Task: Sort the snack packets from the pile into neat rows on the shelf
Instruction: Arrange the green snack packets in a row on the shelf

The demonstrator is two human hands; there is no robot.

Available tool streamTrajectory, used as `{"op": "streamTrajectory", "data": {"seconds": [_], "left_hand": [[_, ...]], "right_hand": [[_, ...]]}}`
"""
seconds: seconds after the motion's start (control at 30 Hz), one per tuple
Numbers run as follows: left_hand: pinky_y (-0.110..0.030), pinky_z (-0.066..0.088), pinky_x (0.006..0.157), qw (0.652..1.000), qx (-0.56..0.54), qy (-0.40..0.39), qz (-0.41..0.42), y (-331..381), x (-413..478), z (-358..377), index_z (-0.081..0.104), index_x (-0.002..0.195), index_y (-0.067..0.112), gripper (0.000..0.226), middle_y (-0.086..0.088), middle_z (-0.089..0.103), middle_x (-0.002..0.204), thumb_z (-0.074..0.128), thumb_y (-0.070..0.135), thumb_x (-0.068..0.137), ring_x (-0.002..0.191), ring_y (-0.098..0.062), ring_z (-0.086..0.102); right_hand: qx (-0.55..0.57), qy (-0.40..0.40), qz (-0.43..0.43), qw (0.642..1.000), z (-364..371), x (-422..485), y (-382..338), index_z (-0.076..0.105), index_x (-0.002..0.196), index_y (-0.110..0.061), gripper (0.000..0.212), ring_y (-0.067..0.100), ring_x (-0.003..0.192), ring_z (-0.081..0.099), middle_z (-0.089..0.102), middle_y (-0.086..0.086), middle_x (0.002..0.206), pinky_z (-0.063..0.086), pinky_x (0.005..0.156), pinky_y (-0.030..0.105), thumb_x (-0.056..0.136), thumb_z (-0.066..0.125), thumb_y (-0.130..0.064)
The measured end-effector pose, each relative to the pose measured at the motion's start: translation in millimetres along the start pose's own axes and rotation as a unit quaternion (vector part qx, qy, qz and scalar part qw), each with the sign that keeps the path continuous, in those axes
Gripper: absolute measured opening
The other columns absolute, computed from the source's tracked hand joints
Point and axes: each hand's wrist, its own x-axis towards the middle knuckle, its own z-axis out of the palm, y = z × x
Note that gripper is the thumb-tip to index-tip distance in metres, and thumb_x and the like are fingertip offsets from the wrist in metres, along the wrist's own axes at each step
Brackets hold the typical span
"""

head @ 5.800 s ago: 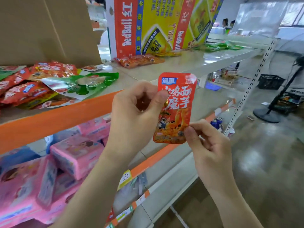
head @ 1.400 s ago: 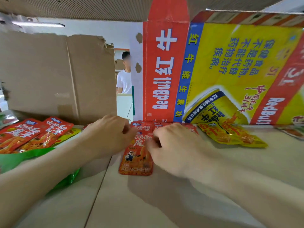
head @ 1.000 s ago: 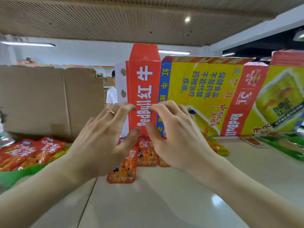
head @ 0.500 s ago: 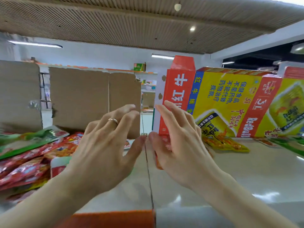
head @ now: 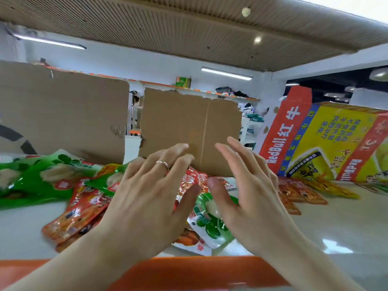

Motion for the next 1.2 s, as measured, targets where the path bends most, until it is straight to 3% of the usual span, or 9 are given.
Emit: {"op": "streamTrajectory", "data": {"seconds": [0.17,0.33,0.63,0.8,0.9,1.03,1.2], "left_hand": [[-0.033,0.029,0.104,1.000,-0.011,0.000,-0.007,-12.9,-7.7,-2.9,0.053,0.132,0.024,0.048,0.008,0.046,0.149,0.036,0.052,0.096,0.135,-0.015,0.044],[-0.030,0.025,0.104,1.000,0.004,-0.023,0.000,-18.5,-5.5,-2.0,0.052,0.134,0.026,0.048,0.009,0.047,0.147,0.034,0.052,0.097,0.133,-0.014,0.044],[-0.033,0.032,0.104,0.999,0.012,-0.031,-0.017,-62.5,-9.6,-16.4,0.049,0.138,0.029,0.052,0.011,0.048,0.147,0.038,0.055,0.095,0.134,-0.013,0.045],[-0.025,0.031,0.097,1.000,-0.008,0.002,0.001,-97.9,-17.3,-26.8,0.054,0.135,0.023,0.052,0.005,0.056,0.139,0.040,0.049,0.092,0.124,-0.021,0.057],[-0.029,0.028,0.095,0.998,-0.042,0.029,0.025,-128.2,-29.4,-39.4,0.059,0.131,0.018,0.052,0.000,0.060,0.135,0.041,0.046,0.090,0.121,-0.025,0.060],[-0.030,0.025,0.101,0.998,-0.060,-0.010,0.032,-192.0,-44.6,-66.5,0.051,0.137,0.027,0.055,0.008,0.052,0.144,0.037,0.054,0.091,0.130,-0.020,0.051],[-0.035,0.033,0.099,0.997,-0.057,-0.020,0.056,-252.0,-54.3,-95.6,0.051,0.133,0.029,0.052,0.013,0.052,0.143,0.036,0.057,0.093,0.129,-0.016,0.052]], "right_hand": [[-0.007,-0.011,0.019,1.000,7.5,-1.8,-10.4,0.029,0.147,-0.038,0.060,0.005,0.145,0.012,0.020,-0.018,0.157,0.013,0.112,0.032,0.092,0.029,-0.060],[-0.006,-0.045,0.036,0.998,14.6,-0.3,-12.0,0.027,0.149,-0.039,0.061,0.006,0.147,0.007,0.017,-0.020,0.158,0.012,0.117,0.039,0.091,0.030,-0.059],[-0.009,-0.042,0.014,0.999,33.6,23.6,-47.8,0.029,0.146,-0.041,0.057,0.003,0.144,0.008,0.019,-0.021,0.156,0.015,0.116,0.039,0.092,0.030,-0.058],[-0.021,-0.023,0.014,0.999,51.1,27.7,-86.1,0.034,0.144,-0.040,0.054,0.003,0.143,0.015,0.025,-0.023,0.154,0.018,0.115,0.039,0.093,0.033,-0.055],[-0.050,-0.016,0.011,0.999,70.2,28.1,-117.3,0.041,0.139,-0.040,0.051,0.005,0.142,0.023,0.029,-0.025,0.153,0.025,0.112,0.041,0.092,0.033,-0.056],[-0.049,-0.016,0.020,0.998,96.8,38.9,-172.8,0.037,0.141,-0.041,0.045,0.000,0.141,0.016,0.023,-0.030,0.151,0.006,0.108,0.012,0.097,0.043,-0.051],[-0.050,-0.006,0.045,0.998,115.4,53.1,-239.3,0.039,0.141,-0.042,0.046,-0.003,0.139,0.018,0.028,-0.030,0.149,0.001,0.107,0.006,0.096,0.041,-0.053]]}}
